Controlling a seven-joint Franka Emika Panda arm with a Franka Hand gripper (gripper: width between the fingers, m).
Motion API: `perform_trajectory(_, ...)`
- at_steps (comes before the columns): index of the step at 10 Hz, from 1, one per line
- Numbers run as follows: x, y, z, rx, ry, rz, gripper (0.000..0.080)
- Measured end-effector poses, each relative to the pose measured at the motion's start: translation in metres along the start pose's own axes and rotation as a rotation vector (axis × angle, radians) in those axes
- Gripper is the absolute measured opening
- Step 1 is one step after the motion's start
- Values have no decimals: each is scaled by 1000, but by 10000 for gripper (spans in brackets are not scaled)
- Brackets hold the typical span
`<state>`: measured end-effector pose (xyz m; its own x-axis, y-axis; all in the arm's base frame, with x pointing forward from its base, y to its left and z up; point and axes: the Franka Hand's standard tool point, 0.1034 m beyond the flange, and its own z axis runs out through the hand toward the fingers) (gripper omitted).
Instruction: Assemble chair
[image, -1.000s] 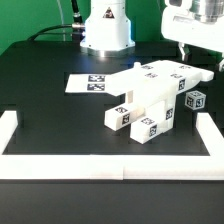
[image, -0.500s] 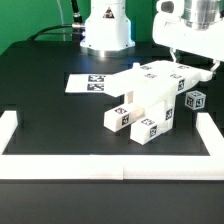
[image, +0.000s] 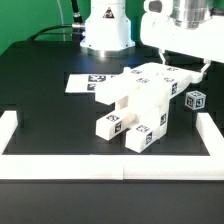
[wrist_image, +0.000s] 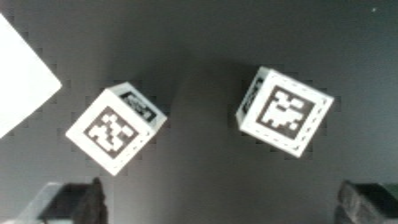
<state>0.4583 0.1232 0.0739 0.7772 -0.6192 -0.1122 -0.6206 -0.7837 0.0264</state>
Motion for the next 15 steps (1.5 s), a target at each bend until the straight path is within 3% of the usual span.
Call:
perform_trajectory(9,41,8,-5,6,30,-23,649)
perform_trajectory(15,38,7,-3,1,29,-10,649)
